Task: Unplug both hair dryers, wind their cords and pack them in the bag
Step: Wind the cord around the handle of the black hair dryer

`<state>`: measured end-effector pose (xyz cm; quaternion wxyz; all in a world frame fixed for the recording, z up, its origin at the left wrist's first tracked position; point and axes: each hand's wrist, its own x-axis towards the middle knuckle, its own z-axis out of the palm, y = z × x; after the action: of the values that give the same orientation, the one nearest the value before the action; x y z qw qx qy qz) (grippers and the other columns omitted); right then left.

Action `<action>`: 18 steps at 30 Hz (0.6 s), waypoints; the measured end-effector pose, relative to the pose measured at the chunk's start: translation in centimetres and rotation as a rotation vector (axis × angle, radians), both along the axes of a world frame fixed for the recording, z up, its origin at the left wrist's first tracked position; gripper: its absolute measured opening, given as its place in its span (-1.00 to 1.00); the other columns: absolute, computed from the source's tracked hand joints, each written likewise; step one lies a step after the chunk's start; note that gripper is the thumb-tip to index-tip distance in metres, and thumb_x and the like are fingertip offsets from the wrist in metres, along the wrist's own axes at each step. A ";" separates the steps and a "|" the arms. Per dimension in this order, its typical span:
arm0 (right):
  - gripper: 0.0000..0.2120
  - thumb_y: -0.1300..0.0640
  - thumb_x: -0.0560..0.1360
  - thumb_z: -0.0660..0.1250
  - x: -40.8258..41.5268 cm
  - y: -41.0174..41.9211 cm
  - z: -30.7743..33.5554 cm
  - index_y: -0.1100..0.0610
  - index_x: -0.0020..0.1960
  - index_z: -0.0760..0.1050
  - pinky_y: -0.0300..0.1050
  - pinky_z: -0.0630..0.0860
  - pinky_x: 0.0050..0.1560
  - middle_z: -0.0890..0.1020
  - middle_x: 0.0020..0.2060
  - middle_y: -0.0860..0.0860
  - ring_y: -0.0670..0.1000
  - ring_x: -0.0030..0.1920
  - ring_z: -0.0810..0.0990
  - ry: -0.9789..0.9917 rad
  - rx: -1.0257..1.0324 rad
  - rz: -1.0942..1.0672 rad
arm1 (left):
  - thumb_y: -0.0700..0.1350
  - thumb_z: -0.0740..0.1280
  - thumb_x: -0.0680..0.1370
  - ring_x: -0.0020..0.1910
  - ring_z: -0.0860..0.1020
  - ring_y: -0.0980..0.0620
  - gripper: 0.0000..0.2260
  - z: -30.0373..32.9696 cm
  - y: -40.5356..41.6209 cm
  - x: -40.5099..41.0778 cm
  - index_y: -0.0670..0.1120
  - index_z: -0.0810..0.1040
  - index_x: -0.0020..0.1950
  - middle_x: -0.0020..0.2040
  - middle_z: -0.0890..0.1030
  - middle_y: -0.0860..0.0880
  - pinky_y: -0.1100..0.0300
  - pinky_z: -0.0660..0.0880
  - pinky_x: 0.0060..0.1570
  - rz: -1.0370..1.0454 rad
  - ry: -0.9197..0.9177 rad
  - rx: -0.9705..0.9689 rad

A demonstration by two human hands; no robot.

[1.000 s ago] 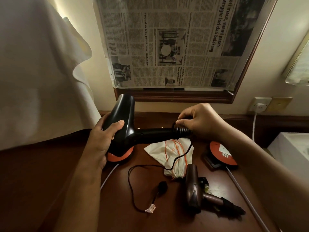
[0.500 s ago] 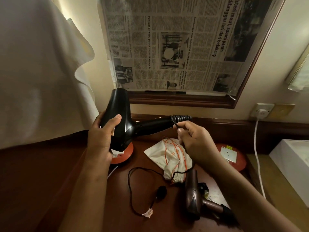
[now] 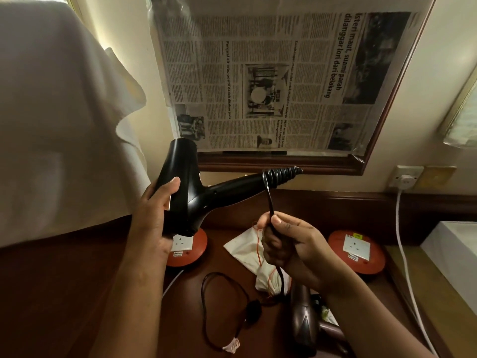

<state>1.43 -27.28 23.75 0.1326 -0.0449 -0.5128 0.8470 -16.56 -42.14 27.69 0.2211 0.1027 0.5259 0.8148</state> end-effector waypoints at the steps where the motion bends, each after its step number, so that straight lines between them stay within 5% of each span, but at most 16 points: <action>1: -0.74 0.17 0.62 0.08 0.0 0.0 -0.2 0.28 0.00 0.49 -0.16 0.16 -0.41 0.33 -0.42 0.05 -0.04 -0.45 0.23 0.012 0.004 0.010 | -0.07 0.39 0.42 0.09 0.58 -0.19 -0.70 0.0 -0.1 0.0 -0.02 0.56 0.15 0.06 0.60 -0.11 -0.04 0.53 -0.01 -0.002 -0.008 0.003; 8: -0.81 0.21 0.58 0.20 0.4 0.3 -0.4 0.30 -0.06 0.52 -0.14 0.39 -0.43 0.47 -0.40 0.11 0.01 -0.45 0.41 -0.115 0.400 -0.120 | -0.02 0.41 0.30 -0.04 0.61 -0.15 -0.64 -0.1 -0.7 -0.1 0.00 0.56 0.08 0.04 0.60 -0.13 0.05 0.61 -0.29 -0.054 -0.017 -0.003; 14: -0.89 0.23 0.53 0.32 1.2 0.5 0.2 0.24 -0.14 0.56 -0.15 0.46 -0.46 0.53 -0.41 0.11 0.03 -0.50 0.47 -0.199 0.756 -0.266 | -0.07 0.40 0.39 -0.07 0.61 -0.11 -0.70 -0.4 -1.0 -0.2 -0.03 0.56 0.11 0.00 0.61 -0.11 0.09 0.59 -0.24 -0.031 -0.004 -0.002; 18: -0.81 0.15 0.54 0.33 1.1 0.1 -0.5 0.18 -0.24 0.53 -0.17 0.37 -0.52 0.48 -0.54 0.04 0.00 -0.57 0.41 -0.217 0.798 -0.404 | -0.05 0.41 0.34 -0.10 0.62 -0.10 -0.67 -0.3 -0.9 -0.1 -0.04 0.56 0.10 -0.03 0.62 -0.10 0.12 0.61 -0.31 -0.042 0.012 0.006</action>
<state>2.56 -27.14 23.25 0.2472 -0.1779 -0.7908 0.5310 -16.62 -43.02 27.40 0.2346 0.1195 0.5224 0.8111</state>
